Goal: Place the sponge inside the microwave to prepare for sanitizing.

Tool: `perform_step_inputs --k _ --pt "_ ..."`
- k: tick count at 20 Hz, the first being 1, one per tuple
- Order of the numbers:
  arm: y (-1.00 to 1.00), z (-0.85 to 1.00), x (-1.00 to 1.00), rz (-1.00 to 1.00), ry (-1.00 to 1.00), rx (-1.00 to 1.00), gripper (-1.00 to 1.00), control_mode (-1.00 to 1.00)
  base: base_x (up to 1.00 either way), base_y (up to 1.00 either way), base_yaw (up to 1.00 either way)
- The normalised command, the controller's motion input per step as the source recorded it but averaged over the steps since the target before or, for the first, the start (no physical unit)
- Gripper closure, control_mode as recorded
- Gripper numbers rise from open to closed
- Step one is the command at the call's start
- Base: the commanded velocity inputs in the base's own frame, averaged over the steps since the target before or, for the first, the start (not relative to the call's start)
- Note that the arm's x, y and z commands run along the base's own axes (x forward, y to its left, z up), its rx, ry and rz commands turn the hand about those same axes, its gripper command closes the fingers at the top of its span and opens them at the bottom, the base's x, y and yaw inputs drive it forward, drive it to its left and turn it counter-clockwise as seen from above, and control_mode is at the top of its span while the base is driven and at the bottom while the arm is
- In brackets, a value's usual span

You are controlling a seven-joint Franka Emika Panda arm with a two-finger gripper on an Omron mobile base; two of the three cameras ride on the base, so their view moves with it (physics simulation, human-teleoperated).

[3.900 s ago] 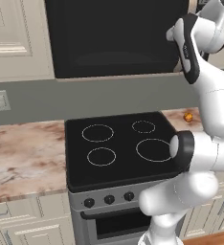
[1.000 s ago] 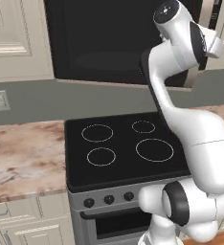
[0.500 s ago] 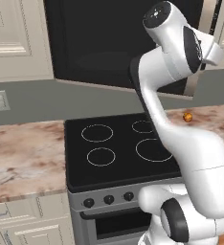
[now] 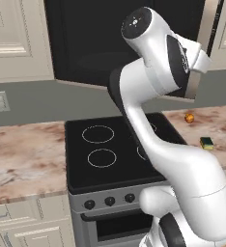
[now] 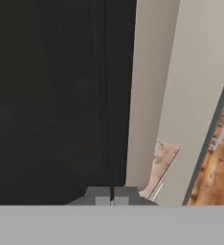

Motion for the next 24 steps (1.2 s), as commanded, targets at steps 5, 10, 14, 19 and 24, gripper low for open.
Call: perform_step_inputs --k 5,10,14,19,24 --pt "0.12 0.0 -0.29 0.01 0.0 0.0 1.0 -1.0 0.0 0.0 0.0" --pt "0.0 0.0 -0.52 0.0 -0.04 0.0 -1.0 -1.0 0.0 0.0 0.0" --pt "-0.15 0.0 -0.68 0.0 -0.24 0.0 -1.0 -1.0 0.0 0.0 0.0" --pt "-0.73 0.0 -0.51 0.03 -0.1 0.2 -1.0 -1.0 0.0 0.0 0.0" --pt "-1.0 0.03 0.0 0.09 0.12 0.66 -1.0 -1.0 0.0 0.0 0.0"
